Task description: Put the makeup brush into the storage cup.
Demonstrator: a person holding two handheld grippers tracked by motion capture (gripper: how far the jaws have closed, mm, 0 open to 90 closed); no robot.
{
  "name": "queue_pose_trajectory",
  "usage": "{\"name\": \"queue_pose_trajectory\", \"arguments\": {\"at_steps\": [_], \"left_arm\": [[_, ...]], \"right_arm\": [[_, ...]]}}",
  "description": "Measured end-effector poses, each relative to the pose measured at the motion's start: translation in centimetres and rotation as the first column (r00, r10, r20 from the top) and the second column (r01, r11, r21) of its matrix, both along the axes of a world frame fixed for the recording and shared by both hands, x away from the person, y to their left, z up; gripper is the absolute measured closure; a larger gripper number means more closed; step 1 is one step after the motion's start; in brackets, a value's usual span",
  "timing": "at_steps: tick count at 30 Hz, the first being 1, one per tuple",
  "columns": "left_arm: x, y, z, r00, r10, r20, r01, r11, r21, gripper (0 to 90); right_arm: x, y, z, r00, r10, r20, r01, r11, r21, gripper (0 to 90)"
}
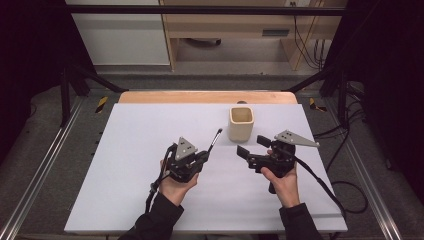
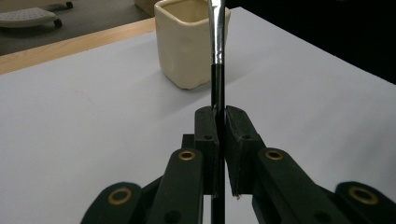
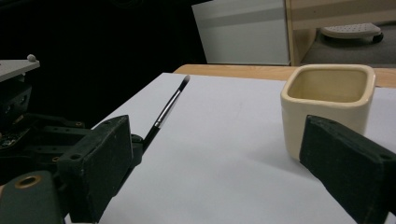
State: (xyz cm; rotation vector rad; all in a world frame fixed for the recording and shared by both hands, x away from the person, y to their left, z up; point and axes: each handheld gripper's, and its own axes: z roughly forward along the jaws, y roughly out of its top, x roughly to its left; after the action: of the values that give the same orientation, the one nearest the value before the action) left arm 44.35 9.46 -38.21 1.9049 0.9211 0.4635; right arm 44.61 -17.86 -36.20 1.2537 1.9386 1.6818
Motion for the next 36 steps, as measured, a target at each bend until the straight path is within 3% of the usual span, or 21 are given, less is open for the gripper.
{"name": "queue_pose_trajectory", "arguments": {"at_steps": [11, 22, 36], "left_arm": [[-0.2, -1.5, -0.1, 0.9998, -0.016, 0.007, 0.016, 0.9998, -0.011, 83.9], [-0.8, -2.8, -0.1, 0.9992, -0.034, 0.020, 0.035, 0.9988, -0.034, 83.9], [-1.4, -4.0, 0.0, 0.9981, -0.054, 0.030, 0.056, 0.9975, -0.044, 83.9]], "right_arm": [[0.4, 1.1, -0.2, 0.9987, 0.043, -0.029, -0.042, 0.9990, 0.017, 11.7], [0.6, 1.8, -0.6, 0.9980, 0.046, -0.045, -0.045, 0.9988, 0.020, 13.0], [0.7, 2.3, -1.0, 0.9965, 0.036, -0.076, -0.033, 0.9987, 0.040, 25.5]]}}
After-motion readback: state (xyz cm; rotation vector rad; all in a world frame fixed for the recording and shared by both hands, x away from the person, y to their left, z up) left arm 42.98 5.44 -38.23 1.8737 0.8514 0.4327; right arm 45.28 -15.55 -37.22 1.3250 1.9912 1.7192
